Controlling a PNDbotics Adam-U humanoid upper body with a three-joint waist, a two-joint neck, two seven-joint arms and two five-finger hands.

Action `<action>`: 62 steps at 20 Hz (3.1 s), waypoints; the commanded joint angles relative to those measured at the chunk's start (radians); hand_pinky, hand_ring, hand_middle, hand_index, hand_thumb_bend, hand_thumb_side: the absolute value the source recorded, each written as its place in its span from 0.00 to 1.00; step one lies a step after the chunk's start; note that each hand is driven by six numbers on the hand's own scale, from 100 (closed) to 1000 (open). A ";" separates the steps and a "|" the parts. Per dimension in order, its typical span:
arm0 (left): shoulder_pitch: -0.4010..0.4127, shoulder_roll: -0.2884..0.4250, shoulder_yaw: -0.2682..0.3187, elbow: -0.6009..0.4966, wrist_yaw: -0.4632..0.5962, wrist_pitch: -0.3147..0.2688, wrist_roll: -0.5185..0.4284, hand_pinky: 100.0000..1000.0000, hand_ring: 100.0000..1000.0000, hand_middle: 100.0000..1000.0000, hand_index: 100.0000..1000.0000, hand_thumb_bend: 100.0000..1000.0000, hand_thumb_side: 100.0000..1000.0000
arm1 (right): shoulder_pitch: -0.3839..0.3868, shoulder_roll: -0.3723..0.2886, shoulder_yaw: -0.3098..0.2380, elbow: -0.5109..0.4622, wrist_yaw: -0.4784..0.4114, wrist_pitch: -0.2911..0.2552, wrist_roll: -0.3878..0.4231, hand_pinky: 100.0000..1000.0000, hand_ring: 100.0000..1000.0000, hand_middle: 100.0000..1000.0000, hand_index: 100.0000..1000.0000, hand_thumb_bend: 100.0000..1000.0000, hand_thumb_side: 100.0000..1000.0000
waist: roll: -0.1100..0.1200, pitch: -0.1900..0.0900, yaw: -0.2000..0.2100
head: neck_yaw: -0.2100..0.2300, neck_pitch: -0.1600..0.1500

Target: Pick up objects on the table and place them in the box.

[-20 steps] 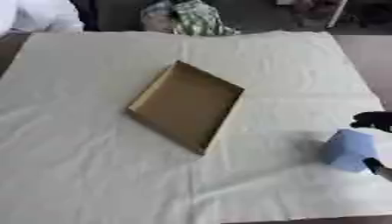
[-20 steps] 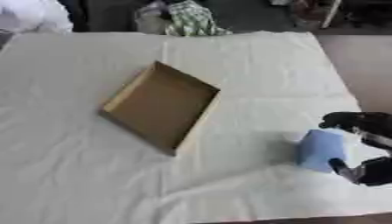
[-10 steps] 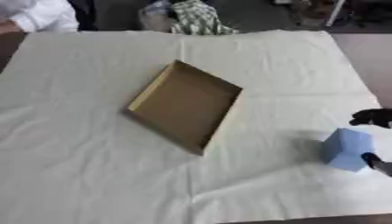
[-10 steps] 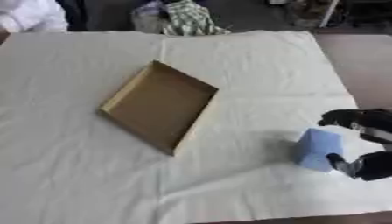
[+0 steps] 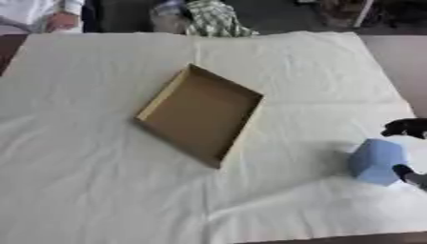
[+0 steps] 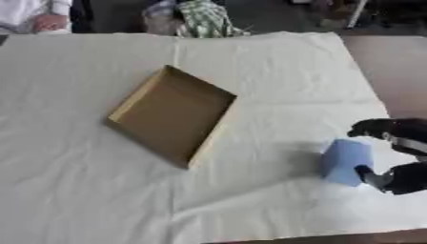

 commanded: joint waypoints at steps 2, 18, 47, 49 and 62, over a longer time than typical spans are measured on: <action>-0.010 0.012 0.000 -0.014 -0.006 -0.001 -0.001 0.59 0.88 0.58 0.61 0.31 0.50 | -0.013 -0.045 -0.008 -0.015 -0.009 0.020 0.008 1.00 1.00 1.00 1.00 0.04 0.59 | 0.001 -0.010 0.001 | -0.002 -0.007; -0.014 0.010 -0.001 -0.014 -0.008 -0.001 -0.005 0.59 0.88 0.58 0.61 0.29 0.49 | -0.022 -0.046 -0.006 0.004 0.006 0.025 0.033 1.00 1.00 1.00 1.00 0.08 0.68 | 0.004 -0.004 0.005 | -0.002 -0.007; -0.012 0.005 -0.002 -0.014 -0.008 0.003 -0.011 0.59 0.88 0.58 0.61 0.29 0.50 | -0.055 -0.040 0.007 0.083 0.063 0.025 0.042 1.00 1.00 1.00 1.00 0.14 0.75 | 0.006 0.004 0.005 | -0.006 -0.013; -0.012 0.005 -0.002 -0.014 -0.008 0.003 -0.013 0.59 0.88 0.58 0.61 0.29 0.50 | -0.054 -0.039 0.007 0.087 0.069 0.026 0.041 1.00 1.00 1.00 1.00 0.15 0.77 | 0.006 0.005 0.005 | -0.007 -0.013; -0.014 0.003 -0.004 -0.014 -0.009 0.005 -0.023 0.59 0.89 0.58 0.61 0.28 0.51 | -0.063 -0.038 0.023 0.113 0.066 0.007 0.057 1.00 1.00 1.00 1.00 0.16 0.77 | 0.008 0.011 0.008 | -0.013 -0.017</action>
